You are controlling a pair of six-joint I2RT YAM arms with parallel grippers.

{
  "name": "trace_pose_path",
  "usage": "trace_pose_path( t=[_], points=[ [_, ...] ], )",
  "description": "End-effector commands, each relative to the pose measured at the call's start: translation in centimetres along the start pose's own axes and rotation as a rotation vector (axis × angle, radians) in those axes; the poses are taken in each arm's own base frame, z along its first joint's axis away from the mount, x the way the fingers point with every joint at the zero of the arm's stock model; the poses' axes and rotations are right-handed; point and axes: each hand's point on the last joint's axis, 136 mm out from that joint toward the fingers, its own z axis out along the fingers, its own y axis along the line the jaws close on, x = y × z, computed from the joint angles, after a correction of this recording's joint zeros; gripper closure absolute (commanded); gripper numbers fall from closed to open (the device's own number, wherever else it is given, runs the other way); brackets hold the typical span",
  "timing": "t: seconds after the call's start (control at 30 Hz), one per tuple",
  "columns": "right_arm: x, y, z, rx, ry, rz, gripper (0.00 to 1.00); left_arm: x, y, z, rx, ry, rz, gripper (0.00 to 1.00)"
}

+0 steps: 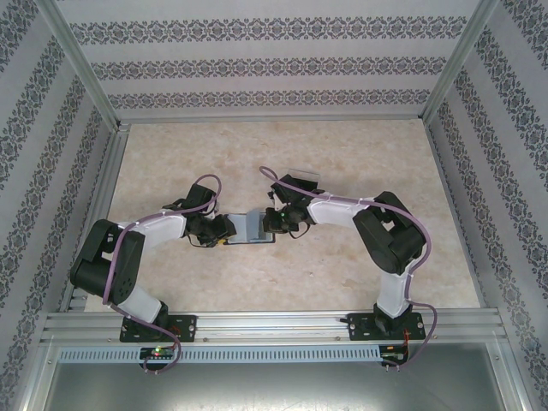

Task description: Take the credit cards out of the card holder

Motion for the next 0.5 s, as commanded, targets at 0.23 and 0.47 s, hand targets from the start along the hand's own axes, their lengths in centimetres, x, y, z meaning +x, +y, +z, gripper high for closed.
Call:
trace_pose_path(
  t=[0.23,0.47],
  points=[
    [0.6,1.1,1.0,-0.023,0.036,-0.007,0.90,0.5,0.7,0.2,-0.033,0.034,-0.002,0.63],
    [0.8,0.6,1.0,-0.010,0.039,-0.004,0.90,-1.4,0.5,-3.7,-0.119,-0.077,0.035,0.46]
  ],
)
